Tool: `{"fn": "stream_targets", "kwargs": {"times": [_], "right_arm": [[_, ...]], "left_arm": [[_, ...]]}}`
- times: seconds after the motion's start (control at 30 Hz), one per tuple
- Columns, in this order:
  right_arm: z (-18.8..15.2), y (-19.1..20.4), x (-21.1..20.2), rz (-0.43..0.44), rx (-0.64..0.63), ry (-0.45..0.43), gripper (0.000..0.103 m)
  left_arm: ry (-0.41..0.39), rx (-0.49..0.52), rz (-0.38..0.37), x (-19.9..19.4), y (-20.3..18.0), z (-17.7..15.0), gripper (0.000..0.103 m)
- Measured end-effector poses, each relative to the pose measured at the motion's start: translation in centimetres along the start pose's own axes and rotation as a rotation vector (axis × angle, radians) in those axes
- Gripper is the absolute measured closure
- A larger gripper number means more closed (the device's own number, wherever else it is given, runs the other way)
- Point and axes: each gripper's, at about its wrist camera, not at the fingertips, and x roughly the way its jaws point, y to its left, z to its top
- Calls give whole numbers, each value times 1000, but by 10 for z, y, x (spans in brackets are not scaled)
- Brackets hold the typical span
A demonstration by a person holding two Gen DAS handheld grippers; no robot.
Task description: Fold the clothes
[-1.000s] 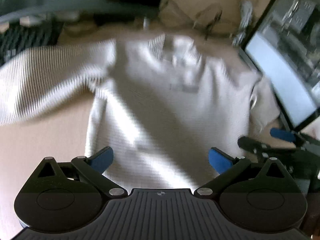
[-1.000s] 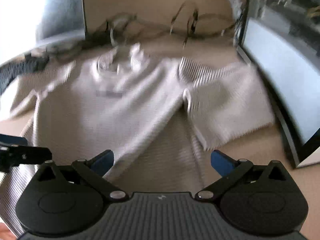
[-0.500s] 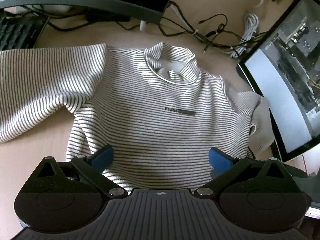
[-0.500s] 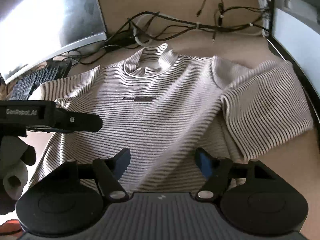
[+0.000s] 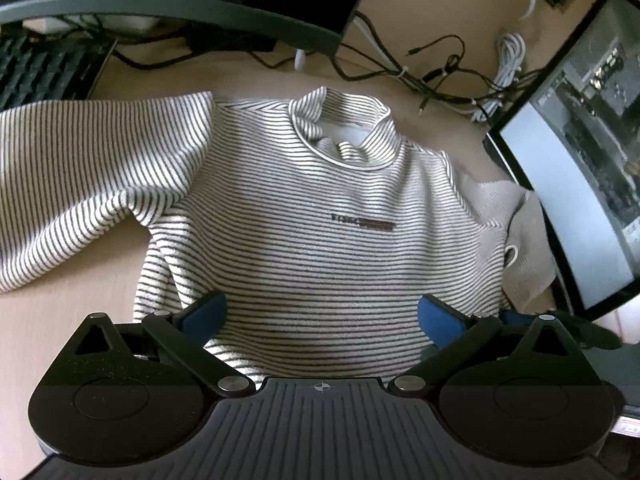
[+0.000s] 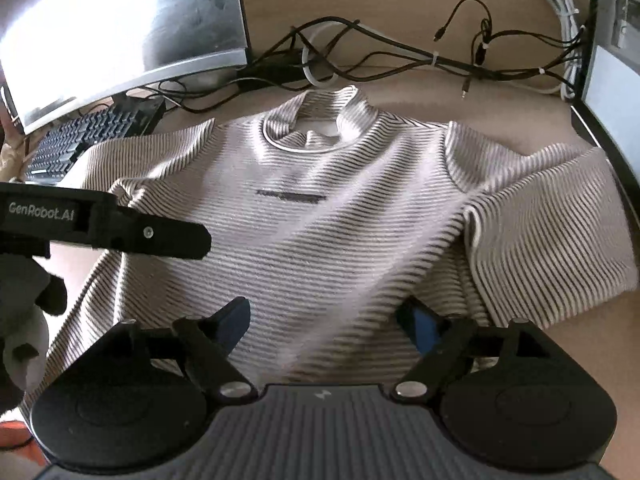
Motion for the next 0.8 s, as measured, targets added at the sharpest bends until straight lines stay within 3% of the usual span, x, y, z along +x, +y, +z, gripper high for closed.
{"fn": "stream_targets", "kwargs": {"times": [0.2,0.27,0.37,0.4,0.5,0.57,0.63,0.8], "right_arm": [[-14,-12,-14,-49,-6,24,20],[-15,-17,-21,-66,6,31,23],[-15,-38,-46,-160,14,-16,25],[-14,-45,-54,-220,5,-36,28],[-14,-62,-67,-380,-68,-51,57],[-16,-67,-67,-448,-144,-41,57],[-17,-68,-61,-463,-189,-29,57],[-20,-52,-37,-417,-269,-37,46]], "left_arm": [[-15,28,37,-1,-13,-3,0],[-20,-7,13,-9,-18,0,0],[-43,32,-86,-41,-45,4,0],[-50,45,-120,-51,-54,6,0],[-42,122,-215,-76,-88,-7,0],[-23,162,-226,-82,-103,-18,0],[1,191,-219,-82,-110,-24,0],[6,194,-186,-86,-107,-27,0]]}}
